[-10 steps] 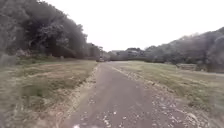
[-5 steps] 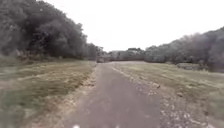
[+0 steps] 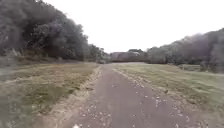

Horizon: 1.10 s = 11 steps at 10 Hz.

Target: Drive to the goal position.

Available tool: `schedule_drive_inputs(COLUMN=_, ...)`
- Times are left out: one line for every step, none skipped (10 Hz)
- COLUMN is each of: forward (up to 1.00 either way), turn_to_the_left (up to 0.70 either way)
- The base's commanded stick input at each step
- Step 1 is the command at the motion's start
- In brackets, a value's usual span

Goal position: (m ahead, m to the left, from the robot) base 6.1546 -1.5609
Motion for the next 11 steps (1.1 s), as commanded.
schedule_drive_inputs(forward=0.60, turn_to_the_left=0.00)
schedule_drive_inputs(forward=0.60, turn_to_the_left=0.00)
schedule_drive_inputs(forward=0.60, turn_to_the_left=-0.03)
schedule_drive_inputs(forward=0.60, turn_to_the_left=-0.07)
schedule_drive_inputs(forward=0.60, turn_to_the_left=-0.10)
schedule_drive_inputs(forward=0.60, turn_to_the_left=-0.13)
schedule_drive_inputs(forward=0.60, turn_to_the_left=-0.12)
schedule_drive_inputs(forward=0.60, turn_to_the_left=-0.08)
schedule_drive_inputs(forward=0.60, turn_to_the_left=-0.04)
schedule_drive_inputs(forward=0.60, turn_to_the_left=0.00)
schedule_drive_inputs(forward=0.60, turn_to_the_left=0.00)
